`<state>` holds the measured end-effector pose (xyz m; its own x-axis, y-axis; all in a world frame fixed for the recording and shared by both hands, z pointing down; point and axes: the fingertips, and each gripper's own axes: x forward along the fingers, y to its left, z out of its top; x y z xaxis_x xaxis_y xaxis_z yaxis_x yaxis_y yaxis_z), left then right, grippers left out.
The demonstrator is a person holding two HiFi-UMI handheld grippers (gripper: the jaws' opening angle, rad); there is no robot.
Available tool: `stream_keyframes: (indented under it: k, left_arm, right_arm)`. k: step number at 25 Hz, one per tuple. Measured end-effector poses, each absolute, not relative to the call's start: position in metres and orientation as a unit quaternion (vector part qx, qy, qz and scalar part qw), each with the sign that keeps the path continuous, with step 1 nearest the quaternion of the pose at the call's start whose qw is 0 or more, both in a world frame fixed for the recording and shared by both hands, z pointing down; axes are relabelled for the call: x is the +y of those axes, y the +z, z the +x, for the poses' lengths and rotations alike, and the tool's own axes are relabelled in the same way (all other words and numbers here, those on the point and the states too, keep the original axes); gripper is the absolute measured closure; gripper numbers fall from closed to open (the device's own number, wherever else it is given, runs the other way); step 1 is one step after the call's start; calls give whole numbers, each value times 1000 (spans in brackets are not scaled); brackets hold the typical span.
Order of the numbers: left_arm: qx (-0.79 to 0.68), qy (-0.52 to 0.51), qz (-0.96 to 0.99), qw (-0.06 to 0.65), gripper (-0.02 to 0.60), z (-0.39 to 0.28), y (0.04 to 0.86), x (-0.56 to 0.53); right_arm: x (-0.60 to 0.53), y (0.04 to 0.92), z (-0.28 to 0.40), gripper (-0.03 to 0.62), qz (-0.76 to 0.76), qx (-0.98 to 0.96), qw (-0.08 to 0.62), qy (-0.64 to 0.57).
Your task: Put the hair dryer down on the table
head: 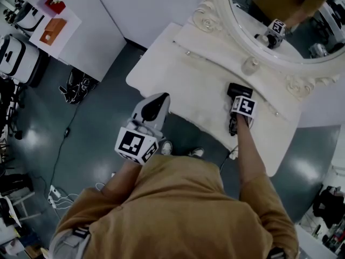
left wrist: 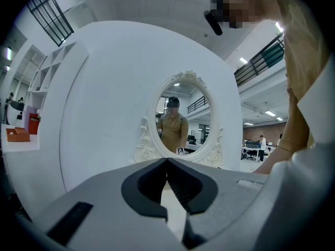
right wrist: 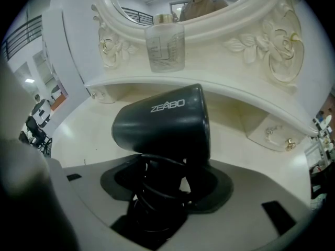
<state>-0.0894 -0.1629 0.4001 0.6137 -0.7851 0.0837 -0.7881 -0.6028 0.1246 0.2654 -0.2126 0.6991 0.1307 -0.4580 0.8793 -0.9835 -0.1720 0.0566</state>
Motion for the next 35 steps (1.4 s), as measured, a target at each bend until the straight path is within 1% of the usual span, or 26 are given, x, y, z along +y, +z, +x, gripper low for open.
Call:
stream_keyframes:
  k: [5,10,17,35]
  left_arm:
    - [-431,8,899,74,578,-89,398,-163]
    - [-417,8,906,67,578,-86,395,-164]
    - [-403,12,913,66,578,-83,394,-159]
    - [-383,14,921,76,578,-88,400,-146]
  right_arm:
    - [-211,694,262,342,667,-544,337,382]
    - [-218,690,243,330,652,-578,295,393]
    - [-210,681,243,315,658,-580,281,390]
    - [-192,667,249,303,674,-572,268,384]
